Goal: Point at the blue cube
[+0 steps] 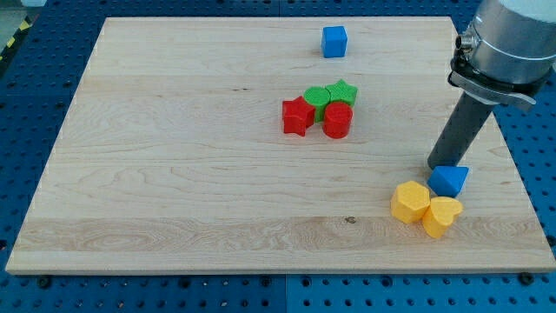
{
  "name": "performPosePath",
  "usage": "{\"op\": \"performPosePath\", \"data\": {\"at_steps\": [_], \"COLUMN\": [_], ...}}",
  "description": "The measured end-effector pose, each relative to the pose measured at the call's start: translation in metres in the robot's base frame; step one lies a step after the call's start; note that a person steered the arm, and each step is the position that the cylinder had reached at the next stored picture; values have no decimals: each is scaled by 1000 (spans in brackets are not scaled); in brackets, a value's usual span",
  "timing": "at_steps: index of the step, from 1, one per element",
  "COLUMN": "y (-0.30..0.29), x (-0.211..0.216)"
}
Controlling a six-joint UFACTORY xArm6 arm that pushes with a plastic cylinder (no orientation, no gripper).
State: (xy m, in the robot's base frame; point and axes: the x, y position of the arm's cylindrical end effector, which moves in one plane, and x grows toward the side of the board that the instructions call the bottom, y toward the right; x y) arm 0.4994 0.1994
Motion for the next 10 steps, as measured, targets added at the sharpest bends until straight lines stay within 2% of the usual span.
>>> {"op": "performPosePath", "data": {"at_steps": [1, 3, 6, 8, 9, 10], "y": [-3, -22, 25, 10, -20, -53], "x": [23, -15, -135, -220, -255, -269]}}
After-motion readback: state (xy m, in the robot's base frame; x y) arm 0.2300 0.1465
